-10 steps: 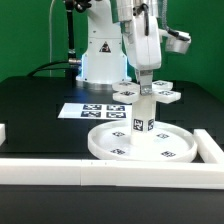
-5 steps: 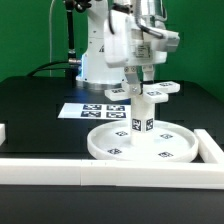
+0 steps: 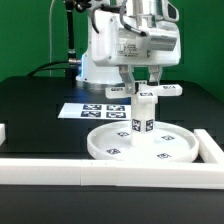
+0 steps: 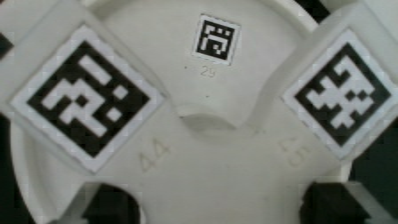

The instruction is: Assemble round table

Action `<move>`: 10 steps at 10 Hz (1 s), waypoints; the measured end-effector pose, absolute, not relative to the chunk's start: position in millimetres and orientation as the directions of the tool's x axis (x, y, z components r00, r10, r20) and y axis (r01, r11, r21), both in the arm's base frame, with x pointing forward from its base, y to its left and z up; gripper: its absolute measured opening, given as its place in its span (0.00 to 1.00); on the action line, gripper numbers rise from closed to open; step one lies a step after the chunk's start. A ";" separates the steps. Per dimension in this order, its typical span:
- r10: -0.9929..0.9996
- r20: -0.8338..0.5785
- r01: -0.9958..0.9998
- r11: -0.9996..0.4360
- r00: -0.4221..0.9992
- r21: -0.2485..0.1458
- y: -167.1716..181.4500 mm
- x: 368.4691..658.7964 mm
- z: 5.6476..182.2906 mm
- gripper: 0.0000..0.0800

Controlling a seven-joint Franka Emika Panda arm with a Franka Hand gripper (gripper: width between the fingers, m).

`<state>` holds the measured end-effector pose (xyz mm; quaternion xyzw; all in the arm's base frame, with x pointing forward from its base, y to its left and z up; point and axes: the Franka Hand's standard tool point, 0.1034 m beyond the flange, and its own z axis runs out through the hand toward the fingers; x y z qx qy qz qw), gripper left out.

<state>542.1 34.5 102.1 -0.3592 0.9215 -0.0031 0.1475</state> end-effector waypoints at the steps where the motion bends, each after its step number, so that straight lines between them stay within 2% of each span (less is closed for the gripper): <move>1: -0.672 -0.267 -0.670 0.733 -0.690 -0.114 35.1 541.7 101.5 0.69; 2: -0.676 -0.266 -0.674 0.730 -0.687 -0.115 35.2 541.6 101.2 0.78; 3: -0.710 -0.260 -0.710 0.696 -0.655 -0.110 36.3 541.2 101.7 0.80; 4: -0.745 -0.268 -0.754 0.650 -0.611 -0.088 37.9 543.9 109.3 0.80; 7: -0.774 -0.307 -0.793 0.603 -0.554 -0.089 42.6 550.9 135.6 0.81; 9: -0.795 -0.297 -0.812 0.576 -0.528 -0.098 42.1 549.5 131.4 0.81; 10: -0.834 -0.288 -0.847 0.518 -0.469 -0.119 42.0 549.5 131.3 0.81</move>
Offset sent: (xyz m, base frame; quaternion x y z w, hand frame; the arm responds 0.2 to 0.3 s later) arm 0.0097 -0.0060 0.0247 -0.0623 0.0006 -0.1400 0.9882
